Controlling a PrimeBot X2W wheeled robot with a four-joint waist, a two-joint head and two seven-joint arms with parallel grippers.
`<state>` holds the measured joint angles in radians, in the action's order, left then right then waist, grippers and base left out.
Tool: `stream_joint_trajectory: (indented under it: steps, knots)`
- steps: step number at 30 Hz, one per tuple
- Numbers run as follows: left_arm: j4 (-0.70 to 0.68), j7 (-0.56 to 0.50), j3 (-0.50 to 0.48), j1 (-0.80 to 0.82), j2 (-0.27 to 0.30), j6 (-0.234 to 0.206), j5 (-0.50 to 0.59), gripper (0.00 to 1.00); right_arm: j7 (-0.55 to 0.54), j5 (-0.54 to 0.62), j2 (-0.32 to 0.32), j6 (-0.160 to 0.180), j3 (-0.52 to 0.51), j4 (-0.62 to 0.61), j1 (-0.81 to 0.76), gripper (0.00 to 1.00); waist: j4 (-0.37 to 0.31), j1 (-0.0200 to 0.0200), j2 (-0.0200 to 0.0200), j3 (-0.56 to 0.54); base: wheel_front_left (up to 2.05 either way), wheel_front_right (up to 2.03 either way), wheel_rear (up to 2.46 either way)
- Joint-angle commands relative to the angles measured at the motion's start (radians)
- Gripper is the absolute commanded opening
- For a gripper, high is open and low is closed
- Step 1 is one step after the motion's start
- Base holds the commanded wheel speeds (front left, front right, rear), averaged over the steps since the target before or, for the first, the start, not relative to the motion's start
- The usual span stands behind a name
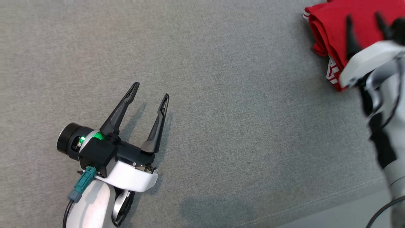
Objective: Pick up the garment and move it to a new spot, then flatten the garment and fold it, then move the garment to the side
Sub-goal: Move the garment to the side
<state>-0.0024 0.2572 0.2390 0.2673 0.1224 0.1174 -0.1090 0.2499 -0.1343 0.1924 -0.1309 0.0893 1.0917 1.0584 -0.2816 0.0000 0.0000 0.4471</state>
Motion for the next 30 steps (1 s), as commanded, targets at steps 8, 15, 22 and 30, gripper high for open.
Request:
stream_joint_trajectory:
  steps: [8,15,22,30]
  knots:
    - [0.012,0.005,-0.086,-0.044,-0.042,-0.042,-0.057,1.0,0.012,0.021,-0.109,0.0,0.022,-0.223,-0.234,1.0,0.069,0.0,0.0,-0.106,0.0,0.0,0.0]
    - [0.047,0.005,-0.159,-0.089,-0.064,-0.078,-0.116,1.0,0.012,-0.013,-0.133,0.0,0.049,-0.451,-0.432,1.0,0.124,0.0,0.0,-0.207,0.0,0.0,0.0]
    - [0.048,0.005,-0.21,-0.144,-0.069,-0.079,-0.129,1.0,0.012,-0.031,-0.132,0.0,0.061,-0.635,-0.616,1.0,0.171,0.0,0.0,-0.315,0.0,0.0,0.0]
    - [0.038,0.005,-0.238,-0.226,-0.072,-0.068,-0.144,1.0,0.012,-0.055,-0.102,0.0,0.053,-0.8,-0.781,1.0,0.191,0.0,0.0,-0.421,0.0,0.0,0.0]
